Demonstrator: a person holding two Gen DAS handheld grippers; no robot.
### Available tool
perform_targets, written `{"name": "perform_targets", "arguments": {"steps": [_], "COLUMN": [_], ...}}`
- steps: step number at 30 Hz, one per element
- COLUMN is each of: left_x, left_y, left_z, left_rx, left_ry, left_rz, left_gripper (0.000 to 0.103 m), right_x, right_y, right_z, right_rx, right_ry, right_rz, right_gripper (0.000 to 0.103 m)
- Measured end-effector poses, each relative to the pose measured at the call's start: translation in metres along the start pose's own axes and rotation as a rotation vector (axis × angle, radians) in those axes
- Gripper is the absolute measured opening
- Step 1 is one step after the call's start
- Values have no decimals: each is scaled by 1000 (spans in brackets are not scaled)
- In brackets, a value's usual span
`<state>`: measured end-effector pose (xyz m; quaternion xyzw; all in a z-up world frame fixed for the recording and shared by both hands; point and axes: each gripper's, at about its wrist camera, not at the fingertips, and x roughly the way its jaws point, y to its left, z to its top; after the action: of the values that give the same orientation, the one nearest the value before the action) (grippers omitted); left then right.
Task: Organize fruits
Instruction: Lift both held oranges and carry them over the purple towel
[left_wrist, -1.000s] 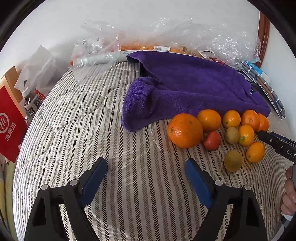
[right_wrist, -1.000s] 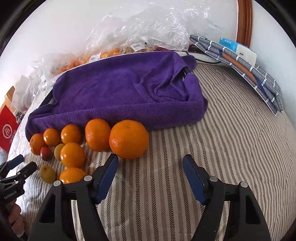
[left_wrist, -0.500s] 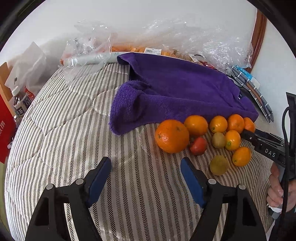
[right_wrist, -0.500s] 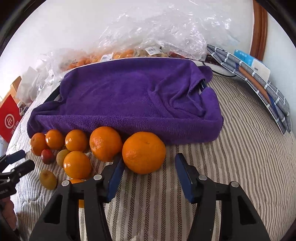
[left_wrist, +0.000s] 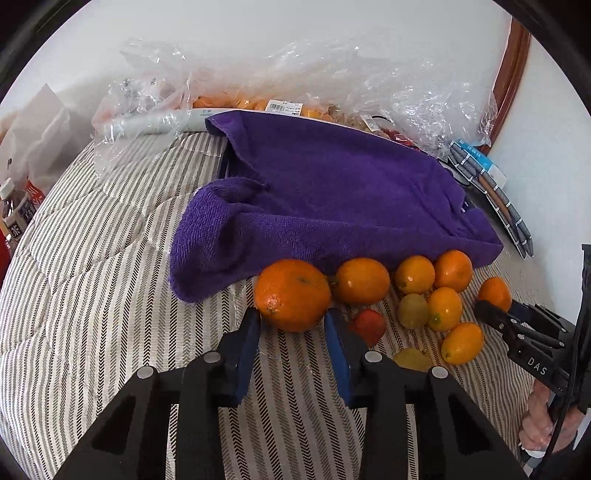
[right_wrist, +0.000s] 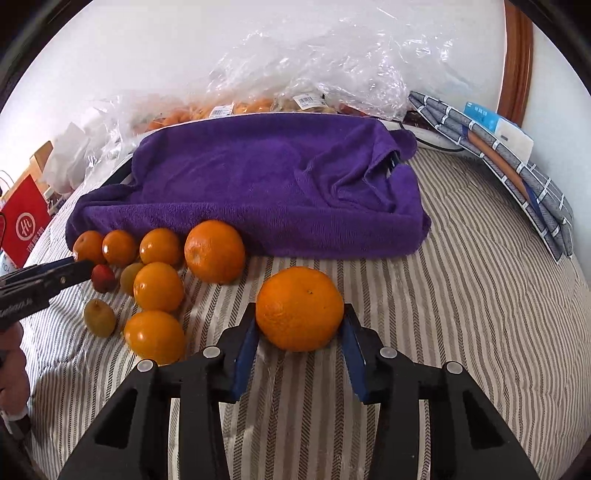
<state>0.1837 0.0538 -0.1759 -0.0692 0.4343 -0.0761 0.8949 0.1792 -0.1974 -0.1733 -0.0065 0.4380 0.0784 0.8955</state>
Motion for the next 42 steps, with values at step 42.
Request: {"name": "perform_targets", "arguments": {"steps": [42], "left_x": [-41], "left_y": [0], "left_z": [-5], "left_rx": [2], "left_ry": [-164], "left_rz": [21], "left_gripper": [39], "right_x": [-41], "right_y": [1], "right_z": [8], "right_rx": [58], "right_ry": [-95], "right_rz": [-33], "right_gripper": [42]}}
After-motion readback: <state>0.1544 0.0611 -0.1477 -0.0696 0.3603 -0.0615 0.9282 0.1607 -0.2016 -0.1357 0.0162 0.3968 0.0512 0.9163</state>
